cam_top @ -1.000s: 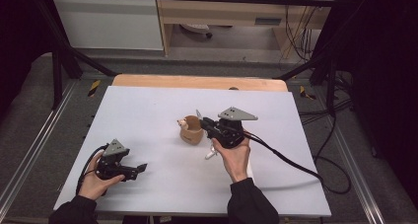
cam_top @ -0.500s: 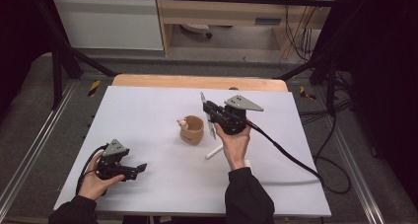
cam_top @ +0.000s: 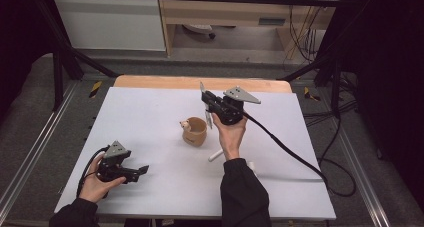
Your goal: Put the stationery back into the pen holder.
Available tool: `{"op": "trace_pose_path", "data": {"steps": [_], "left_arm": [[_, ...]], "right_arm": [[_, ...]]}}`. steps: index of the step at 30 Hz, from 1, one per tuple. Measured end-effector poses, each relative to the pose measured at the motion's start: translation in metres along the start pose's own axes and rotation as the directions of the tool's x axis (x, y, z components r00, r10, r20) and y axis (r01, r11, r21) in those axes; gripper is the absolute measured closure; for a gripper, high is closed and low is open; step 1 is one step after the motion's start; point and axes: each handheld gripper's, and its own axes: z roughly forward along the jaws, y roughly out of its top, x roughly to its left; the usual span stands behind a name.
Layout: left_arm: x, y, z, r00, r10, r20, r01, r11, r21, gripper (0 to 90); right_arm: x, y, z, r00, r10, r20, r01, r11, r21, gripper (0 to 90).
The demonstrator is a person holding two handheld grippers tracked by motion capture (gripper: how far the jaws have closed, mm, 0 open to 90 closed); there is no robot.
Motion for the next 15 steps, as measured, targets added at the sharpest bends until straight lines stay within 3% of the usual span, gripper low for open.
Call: {"op": "trace_pose_path", "data": {"steps": [15], "left_arm": [[0.000, 0.000, 0.000, 1.0000, 0.004, 0.004, -0.004, 1.0000, 0.000, 7.3]], "right_arm": [[-0.001, -0.011, 0.030, 0.9995, -0.008, -0.032, 0.008, 1.000, 0.006, 80.5]]}}
